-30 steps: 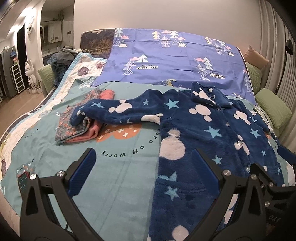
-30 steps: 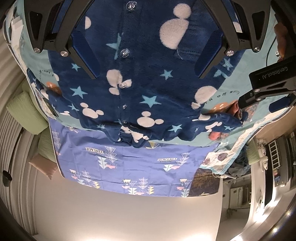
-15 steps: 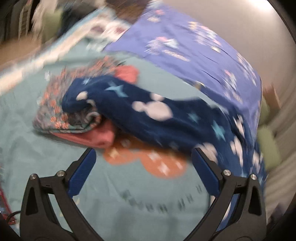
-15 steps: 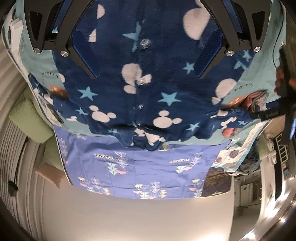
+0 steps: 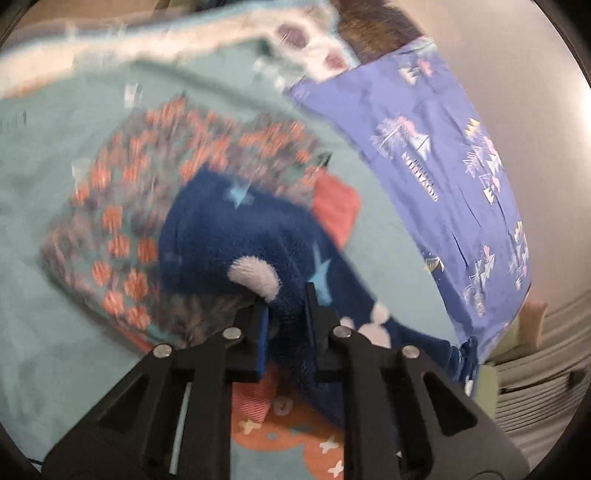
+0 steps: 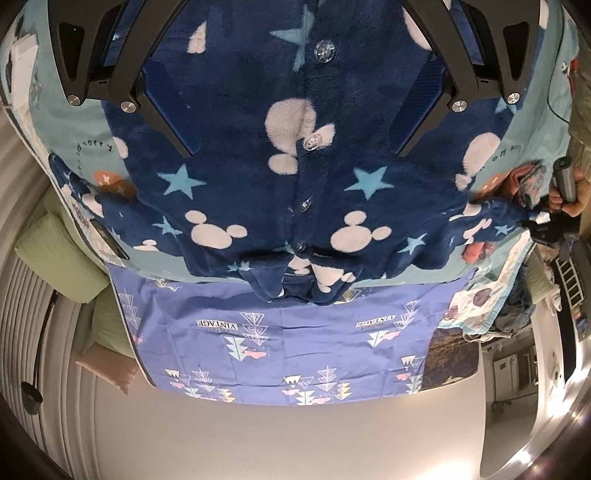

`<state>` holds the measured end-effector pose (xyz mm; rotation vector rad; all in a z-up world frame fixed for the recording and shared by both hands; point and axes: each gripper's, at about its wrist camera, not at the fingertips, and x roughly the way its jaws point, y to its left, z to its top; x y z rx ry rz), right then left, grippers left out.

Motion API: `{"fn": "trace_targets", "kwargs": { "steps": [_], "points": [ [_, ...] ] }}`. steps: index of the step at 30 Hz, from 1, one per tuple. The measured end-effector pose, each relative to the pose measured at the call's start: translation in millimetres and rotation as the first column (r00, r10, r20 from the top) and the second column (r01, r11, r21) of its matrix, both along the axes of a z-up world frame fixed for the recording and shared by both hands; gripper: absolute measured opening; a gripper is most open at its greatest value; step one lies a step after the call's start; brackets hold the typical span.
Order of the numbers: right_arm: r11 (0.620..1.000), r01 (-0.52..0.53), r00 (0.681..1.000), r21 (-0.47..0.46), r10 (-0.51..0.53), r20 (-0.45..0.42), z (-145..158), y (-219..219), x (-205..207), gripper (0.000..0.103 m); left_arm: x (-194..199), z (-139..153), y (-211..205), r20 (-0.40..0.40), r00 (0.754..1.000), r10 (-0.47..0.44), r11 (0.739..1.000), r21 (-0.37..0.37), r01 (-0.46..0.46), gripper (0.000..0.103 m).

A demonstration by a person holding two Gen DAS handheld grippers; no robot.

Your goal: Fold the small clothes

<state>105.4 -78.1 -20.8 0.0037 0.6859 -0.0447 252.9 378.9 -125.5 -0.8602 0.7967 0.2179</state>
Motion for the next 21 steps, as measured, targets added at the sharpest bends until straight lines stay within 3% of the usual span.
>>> {"fn": "trace_targets", "kwargs": {
  "steps": [5, 7, 10, 12, 15, 17, 19, 21],
  "points": [
    [1.000, 0.001, 1.000, -0.004, -0.001, -0.004, -2.7, -3.4, 2.1, 0.103, 5.2, 68.6, -45.1, 0.115, 0.987, -0.113, 0.974, 0.210, 0.087, 0.016],
    [1.000, 0.001, 1.000, 0.002, -0.001, 0.001, -1.4, -5.5, 2.4, 0.103, 8.2, 91.6, -71.6, 0.157, 0.970, -0.185, 0.947, 0.292, 0.133, 0.016],
    [1.000, 0.001, 1.000, 0.021, -0.001, 0.006, 0.9, -10.9, 4.3, 0.103, 6.7, 122.4, -132.1, 0.208, 0.918, -0.338, 0.886, 0.401, 0.235, 0.016],
    [1.000, 0.010, 1.000, 0.026, -0.010, 0.003, 0.7, -15.4, 6.7, 0.103, 3.8, 132.0, -174.0, 0.224, 0.869, -0.441, 0.837, 0.453, 0.307, 0.016],
    [0.999, 0.029, 1.000, 0.029, -0.029, -0.008, -0.2, -24.2, 10.2, 0.103, -5.0, 136.2, -242.2, 0.235, 0.770, -0.593, 0.752, 0.505, 0.425, 0.016],
    [0.998, 0.042, 0.999, 0.040, -0.042, -0.015, -0.3, -32.4, 11.8, 0.103, -12.1, 129.3, -289.3, 0.227, 0.686, -0.691, 0.685, 0.505, 0.524, 0.016],
    [0.996, 0.071, 0.997, 0.058, -0.069, -0.021, -0.4, -44.3, 14.0, 0.103, -17.4, 117.7, -327.1, 0.205, 0.621, -0.756, 0.628, 0.492, 0.603, 0.016],
    [0.991, 0.099, 0.995, 0.087, -0.096, -0.036, -2.3, -57.1, 16.2, 0.103, -22.9, 104.4, -356.8, 0.173, 0.578, -0.797, 0.580, 0.484, 0.655, 0.016]
  ]
}}
